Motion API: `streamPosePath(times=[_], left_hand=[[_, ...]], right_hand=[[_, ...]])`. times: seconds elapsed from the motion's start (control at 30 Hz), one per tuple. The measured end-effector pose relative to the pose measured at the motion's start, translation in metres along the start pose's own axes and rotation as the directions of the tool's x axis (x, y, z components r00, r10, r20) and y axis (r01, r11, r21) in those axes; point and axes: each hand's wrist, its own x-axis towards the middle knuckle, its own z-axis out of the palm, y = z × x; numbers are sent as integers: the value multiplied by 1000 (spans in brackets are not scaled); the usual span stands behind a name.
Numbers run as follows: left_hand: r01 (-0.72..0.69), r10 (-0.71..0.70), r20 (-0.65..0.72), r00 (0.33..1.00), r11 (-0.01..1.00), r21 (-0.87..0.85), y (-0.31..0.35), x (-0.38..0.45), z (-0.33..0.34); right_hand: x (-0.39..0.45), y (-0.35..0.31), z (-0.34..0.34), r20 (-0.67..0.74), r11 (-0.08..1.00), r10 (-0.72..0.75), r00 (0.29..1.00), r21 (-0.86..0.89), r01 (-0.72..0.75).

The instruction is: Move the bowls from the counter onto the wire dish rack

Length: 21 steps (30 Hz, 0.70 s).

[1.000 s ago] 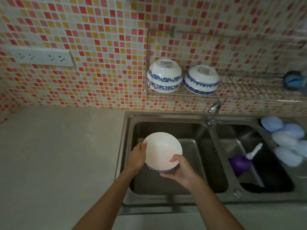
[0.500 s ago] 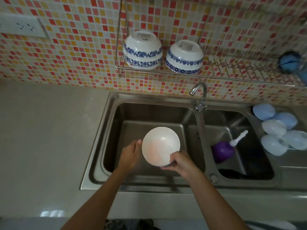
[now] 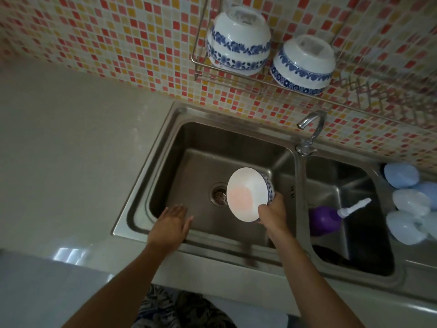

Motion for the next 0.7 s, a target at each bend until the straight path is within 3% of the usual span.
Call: streamPosePath(times=[0.33,0.6,0.7], left_hand=[[3,-3,4,1000,1000,-11,1,2,-1],[-9,9,-15,1000,1000,4,1,2,0],[-5,5,-1,1000,1000,-7,-1,2,2]], right_hand=[[-2,-2,15,-48,941,-291,955,-196,277],[-6,1,15,-29,745,-515,857,-509,431],[-7,7,15,-19,687,-582,813,-546,480]])
